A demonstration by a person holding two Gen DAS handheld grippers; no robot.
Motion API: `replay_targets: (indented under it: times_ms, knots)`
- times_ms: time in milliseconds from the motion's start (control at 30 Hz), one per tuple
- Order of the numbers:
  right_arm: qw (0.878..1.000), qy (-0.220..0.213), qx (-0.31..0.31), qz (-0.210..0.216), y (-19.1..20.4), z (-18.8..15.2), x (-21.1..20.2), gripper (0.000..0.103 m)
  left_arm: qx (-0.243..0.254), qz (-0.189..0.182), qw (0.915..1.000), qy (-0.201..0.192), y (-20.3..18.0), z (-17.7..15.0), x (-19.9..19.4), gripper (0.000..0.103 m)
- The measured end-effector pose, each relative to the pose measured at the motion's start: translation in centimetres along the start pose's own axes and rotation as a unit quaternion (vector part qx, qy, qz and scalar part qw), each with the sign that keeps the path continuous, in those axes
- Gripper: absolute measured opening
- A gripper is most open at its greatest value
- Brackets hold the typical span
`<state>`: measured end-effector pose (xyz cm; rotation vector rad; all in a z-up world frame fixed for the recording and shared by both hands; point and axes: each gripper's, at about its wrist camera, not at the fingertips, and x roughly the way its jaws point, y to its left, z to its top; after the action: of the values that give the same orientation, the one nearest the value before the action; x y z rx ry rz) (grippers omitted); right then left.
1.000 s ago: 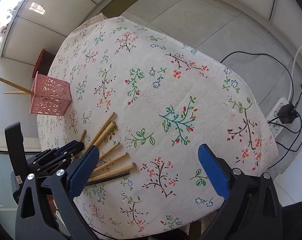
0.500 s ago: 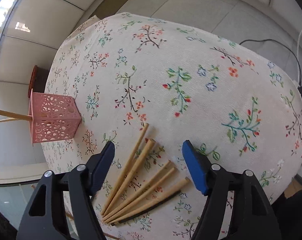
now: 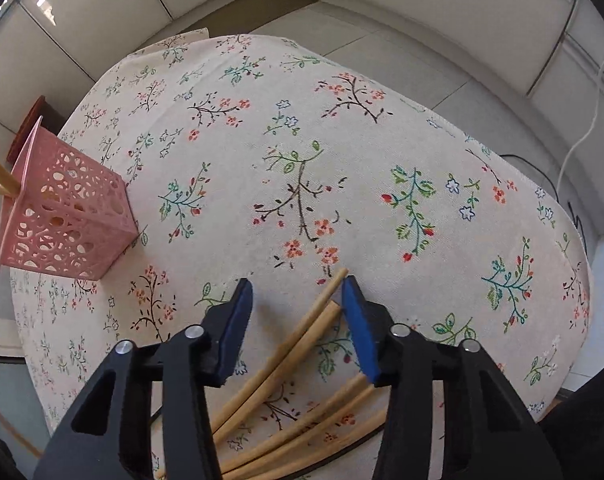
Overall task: Organize utensils
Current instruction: 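Close the left tool on another chopstick and lift it upright, then carry the chopstick over the pink basket with the left tool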
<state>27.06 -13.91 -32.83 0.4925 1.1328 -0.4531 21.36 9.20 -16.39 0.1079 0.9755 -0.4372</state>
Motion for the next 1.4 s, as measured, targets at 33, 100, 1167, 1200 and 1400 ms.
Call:
replay_targets:
  times_ms: [33, 100, 1167, 1200, 1400]
  knots:
    - [1.0, -0.003, -0.003, -0.001, 0.4, 0.0, 0.2, 0.023, -0.002, 0.002, 1.0, -0.002, 0.1, 0.0, -0.2, 0.005]
    - [1.0, -0.017, -0.002, 0.0, 0.5, 0.3, 0.3, 0.016, -0.009, 0.003, 0.9999, -0.004, 0.4, 0.0, -0.4, 0.005]
    - [0.985, 0.063, 0.026, 0.157, -6.1, 1.1, 0.3, 0.013, -0.143, 0.105, 0.9776, 0.113, 3.4, 1.4, 15.5, 0.016]
    - [0.986, 0.06, 0.017, 0.152, -5.8, 1.1, 0.3, 0.015, -0.141, 0.112, 0.9774, 0.111, 3.4, 1.3, 15.5, 0.013]
    - [0.989, 0.057, -0.018, 0.133, -4.1, 0.3, -0.2, 0.042, -0.159, 0.099, 0.9774, 0.099, 4.6, 0.5, 14.6, 0.005]
